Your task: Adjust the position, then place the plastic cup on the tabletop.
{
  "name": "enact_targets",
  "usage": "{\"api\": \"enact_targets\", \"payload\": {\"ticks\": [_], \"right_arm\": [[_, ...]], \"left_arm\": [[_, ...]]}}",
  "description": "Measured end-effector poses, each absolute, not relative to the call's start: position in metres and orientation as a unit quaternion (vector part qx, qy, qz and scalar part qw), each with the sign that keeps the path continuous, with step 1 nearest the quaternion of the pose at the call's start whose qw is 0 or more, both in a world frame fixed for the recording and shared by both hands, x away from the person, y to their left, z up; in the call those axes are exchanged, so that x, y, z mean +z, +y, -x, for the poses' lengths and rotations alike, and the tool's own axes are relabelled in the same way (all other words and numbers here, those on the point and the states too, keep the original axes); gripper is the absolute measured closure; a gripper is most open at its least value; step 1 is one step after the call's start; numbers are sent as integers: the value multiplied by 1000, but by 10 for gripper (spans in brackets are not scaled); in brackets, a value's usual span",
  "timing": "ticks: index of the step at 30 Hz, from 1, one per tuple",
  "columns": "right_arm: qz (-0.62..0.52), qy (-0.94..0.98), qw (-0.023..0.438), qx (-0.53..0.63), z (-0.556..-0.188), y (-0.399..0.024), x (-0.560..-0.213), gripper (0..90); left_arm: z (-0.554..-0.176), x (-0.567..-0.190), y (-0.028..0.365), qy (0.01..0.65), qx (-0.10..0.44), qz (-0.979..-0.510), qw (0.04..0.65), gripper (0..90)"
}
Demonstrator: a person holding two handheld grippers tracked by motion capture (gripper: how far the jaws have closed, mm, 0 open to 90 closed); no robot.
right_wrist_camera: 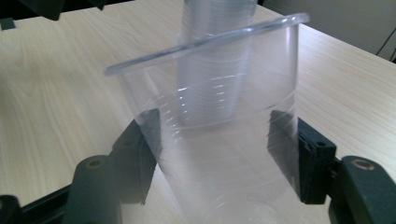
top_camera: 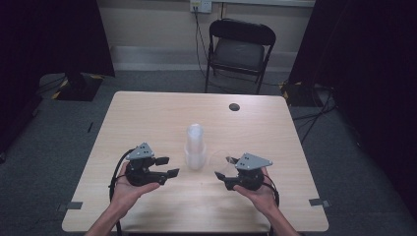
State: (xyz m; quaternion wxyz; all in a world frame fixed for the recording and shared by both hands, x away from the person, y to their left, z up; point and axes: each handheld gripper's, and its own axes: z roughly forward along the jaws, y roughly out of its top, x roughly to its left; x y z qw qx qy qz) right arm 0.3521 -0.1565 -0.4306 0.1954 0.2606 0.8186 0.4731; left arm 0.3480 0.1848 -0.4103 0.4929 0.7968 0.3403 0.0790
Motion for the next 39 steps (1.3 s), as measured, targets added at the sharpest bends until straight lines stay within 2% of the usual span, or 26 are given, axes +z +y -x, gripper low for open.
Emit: {"api": "enact_targets", "payload": {"ticks": [22,39], "right_arm": [[-326,783,212,486,-373,-184,-430,352],[-362,759,230,490,-408,-190,-425,355]], "left_arm": [[-344,-426,210,372,105,-793,471,375],[-346,-435,221,384,106,-791,465,375]]}}
